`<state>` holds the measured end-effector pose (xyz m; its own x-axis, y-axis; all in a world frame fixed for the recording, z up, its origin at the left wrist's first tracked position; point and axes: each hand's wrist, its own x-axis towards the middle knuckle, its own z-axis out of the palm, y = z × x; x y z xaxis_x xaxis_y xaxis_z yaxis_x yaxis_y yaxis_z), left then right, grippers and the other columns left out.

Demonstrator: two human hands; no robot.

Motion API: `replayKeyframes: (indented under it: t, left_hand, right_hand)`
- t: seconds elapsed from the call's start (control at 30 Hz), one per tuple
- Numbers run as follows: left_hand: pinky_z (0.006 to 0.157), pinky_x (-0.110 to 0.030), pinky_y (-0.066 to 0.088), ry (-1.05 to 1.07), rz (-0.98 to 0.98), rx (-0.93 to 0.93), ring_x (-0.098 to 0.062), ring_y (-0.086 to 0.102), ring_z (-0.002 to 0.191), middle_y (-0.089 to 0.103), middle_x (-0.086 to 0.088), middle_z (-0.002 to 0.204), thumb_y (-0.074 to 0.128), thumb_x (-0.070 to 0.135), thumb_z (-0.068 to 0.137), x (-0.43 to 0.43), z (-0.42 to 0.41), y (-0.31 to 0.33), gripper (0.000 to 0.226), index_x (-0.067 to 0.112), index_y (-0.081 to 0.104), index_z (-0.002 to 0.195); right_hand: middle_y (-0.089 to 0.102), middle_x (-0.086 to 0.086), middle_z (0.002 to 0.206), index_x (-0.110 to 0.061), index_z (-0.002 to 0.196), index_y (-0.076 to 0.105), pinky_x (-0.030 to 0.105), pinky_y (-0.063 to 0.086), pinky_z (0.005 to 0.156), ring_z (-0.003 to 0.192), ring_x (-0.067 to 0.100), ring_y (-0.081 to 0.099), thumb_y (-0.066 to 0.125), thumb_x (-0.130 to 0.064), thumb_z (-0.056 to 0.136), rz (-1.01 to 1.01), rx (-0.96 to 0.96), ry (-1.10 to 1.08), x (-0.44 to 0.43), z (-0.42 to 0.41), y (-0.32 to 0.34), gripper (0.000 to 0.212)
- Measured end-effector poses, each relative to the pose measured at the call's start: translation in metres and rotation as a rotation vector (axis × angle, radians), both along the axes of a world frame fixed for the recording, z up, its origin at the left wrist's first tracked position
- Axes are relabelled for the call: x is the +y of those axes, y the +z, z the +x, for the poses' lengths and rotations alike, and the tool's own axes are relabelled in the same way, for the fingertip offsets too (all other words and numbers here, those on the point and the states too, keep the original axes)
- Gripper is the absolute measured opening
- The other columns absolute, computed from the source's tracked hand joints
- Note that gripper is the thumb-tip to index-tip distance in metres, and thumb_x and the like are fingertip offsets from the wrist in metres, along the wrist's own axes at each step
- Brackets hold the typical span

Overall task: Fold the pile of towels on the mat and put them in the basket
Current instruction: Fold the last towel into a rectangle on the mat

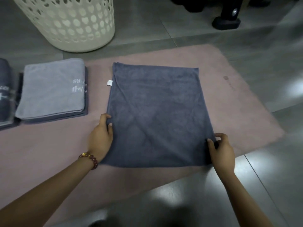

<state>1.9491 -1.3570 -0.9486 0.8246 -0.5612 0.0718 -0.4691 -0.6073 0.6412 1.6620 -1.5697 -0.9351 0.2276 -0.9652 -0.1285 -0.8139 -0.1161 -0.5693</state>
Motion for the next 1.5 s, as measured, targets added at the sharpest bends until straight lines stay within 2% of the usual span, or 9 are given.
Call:
replayKeyframes:
  t: [0.1,0.33,0.47,0.67,0.93,1.1,1.2,1.33,1.5]
  left_hand:
    - [0.057,-0.033,0.033,0.024,-0.035,0.038,-0.029,0.048,0.058,0.052,-0.007,0.062,0.041,0.0,0.092,0.016,0.005,-0.006,0.022,0.009,0.05,0.11]
    - [0.07,-0.036,0.044,-0.005,-0.09,0.086,-0.03,0.061,0.08,0.067,-0.012,0.09,0.046,0.006,0.095,0.038,0.004,-0.011,0.021,0.007,0.053,0.115]
    - [0.06,-0.039,0.044,-0.04,-0.093,0.081,-0.03,0.057,0.062,0.061,-0.007,0.069,0.045,0.015,0.096,0.047,-0.011,-0.004,0.025,0.014,0.048,0.121]
    - [0.052,-0.033,0.042,-0.162,0.083,0.004,-0.025,0.058,0.059,0.054,0.0,0.064,0.055,0.029,0.092,0.068,-0.03,-0.001,0.035,0.023,0.045,0.124]
    - [0.09,-0.025,0.045,-0.462,0.297,0.11,-0.024,0.06,0.109,0.059,-0.003,0.126,0.062,0.061,0.061,0.096,-0.02,0.005,0.082,0.027,0.049,0.134]
    - [0.078,-0.04,0.053,-0.54,0.318,-0.106,-0.038,0.067,0.083,0.068,-0.018,0.1,0.08,0.005,0.056,0.084,-0.005,0.005,0.065,0.008,0.064,0.119]
    - [0.065,-0.032,0.046,-0.42,0.158,-0.111,-0.031,0.064,0.071,0.064,-0.012,0.078,0.066,0.007,0.064,0.068,0.011,0.026,0.034,0.008,0.073,0.098]
    - [0.068,-0.022,0.034,-0.344,-0.024,-0.129,-0.027,0.053,0.077,0.057,-0.007,0.074,0.053,0.003,0.07,0.014,0.064,0.068,0.023,0.006,0.073,0.079]
    - [0.063,-0.04,0.051,-0.214,-0.27,-0.111,-0.037,0.061,0.071,0.061,-0.025,0.069,0.048,-0.005,0.072,-0.093,0.15,0.174,0.014,-0.005,0.061,0.065]
  right_hand:
    - [0.059,0.006,0.072,-0.023,0.129,0.037,0.034,0.038,0.059,0.069,0.031,0.055,0.049,-0.019,0.094,-0.025,-0.001,0.063,0.002,-0.005,-0.002,0.038]
    - [0.065,0.018,0.103,-0.026,0.134,0.044,0.035,0.04,0.067,0.089,0.04,0.061,0.042,-0.013,0.095,-0.069,0.064,0.109,0.001,-0.013,-0.01,0.042]
    - [0.06,0.014,0.122,-0.022,0.131,0.053,0.037,0.044,0.074,0.099,0.037,0.059,0.041,-0.005,0.093,-0.116,0.023,0.172,0.002,-0.016,-0.011,0.044]
    - [0.057,0.015,0.105,-0.021,0.128,0.057,0.03,0.033,0.065,0.082,0.034,0.057,0.04,-0.002,0.092,-0.132,0.117,0.166,0.002,-0.022,-0.013,0.045]
    - [0.038,0.008,0.122,-0.019,0.149,0.022,0.036,0.044,0.091,0.102,0.032,0.054,0.06,-0.034,0.084,0.128,0.276,0.487,0.011,-0.04,0.007,0.077]
    - [0.038,0.017,0.117,-0.014,0.148,0.024,0.04,0.048,0.084,0.091,0.042,0.056,0.064,-0.011,0.076,-0.002,0.536,0.64,0.003,-0.038,0.013,0.083]
    - [0.048,0.013,0.096,-0.013,0.121,0.063,0.04,0.051,0.077,0.08,0.038,0.06,0.062,0.0,0.076,-0.089,0.311,0.565,-0.014,-0.034,0.025,0.046]
    - [0.05,0.013,0.097,-0.003,0.102,0.07,0.025,0.041,0.082,0.088,0.024,0.052,0.051,-0.001,0.081,-0.162,0.041,0.459,-0.073,0.008,0.056,0.029]
    - [0.057,0.015,0.076,-0.01,0.086,0.059,0.013,0.039,0.033,0.042,0.018,0.061,0.034,0.009,0.091,0.118,-0.574,0.092,-0.147,0.11,0.157,0.032]
